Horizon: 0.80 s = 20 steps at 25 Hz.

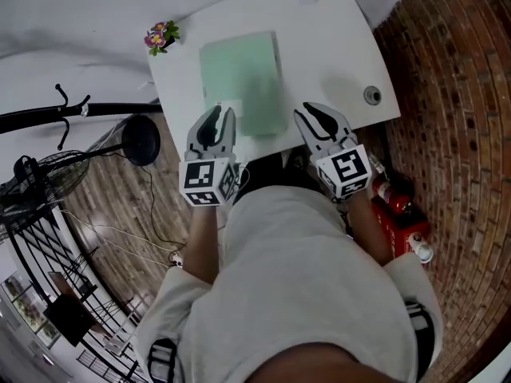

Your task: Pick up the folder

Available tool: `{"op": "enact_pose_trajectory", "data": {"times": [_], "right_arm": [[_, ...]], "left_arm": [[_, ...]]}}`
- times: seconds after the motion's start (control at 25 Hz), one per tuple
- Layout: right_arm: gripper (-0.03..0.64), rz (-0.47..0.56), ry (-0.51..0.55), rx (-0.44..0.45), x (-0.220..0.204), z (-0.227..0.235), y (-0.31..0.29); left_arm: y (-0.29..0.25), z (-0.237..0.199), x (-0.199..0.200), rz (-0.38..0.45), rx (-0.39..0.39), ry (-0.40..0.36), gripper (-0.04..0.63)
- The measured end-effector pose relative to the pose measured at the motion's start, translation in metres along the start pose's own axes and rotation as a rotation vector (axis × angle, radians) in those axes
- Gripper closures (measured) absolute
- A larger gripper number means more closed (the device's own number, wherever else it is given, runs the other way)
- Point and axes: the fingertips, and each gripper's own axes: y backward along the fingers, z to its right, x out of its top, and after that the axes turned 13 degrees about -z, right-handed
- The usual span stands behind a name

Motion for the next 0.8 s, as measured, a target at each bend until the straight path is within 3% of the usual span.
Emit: {"op": "enact_pose_trajectory", "data": {"times": [0.8], "right_arm": [[0.515, -0.201, -0.081, 0.028, -0.040, -0.001, -0.088]], "left_arm": [[-0.058, -0.083, -0.049, -0.219, -0.015, 0.041, 0.503]]}}
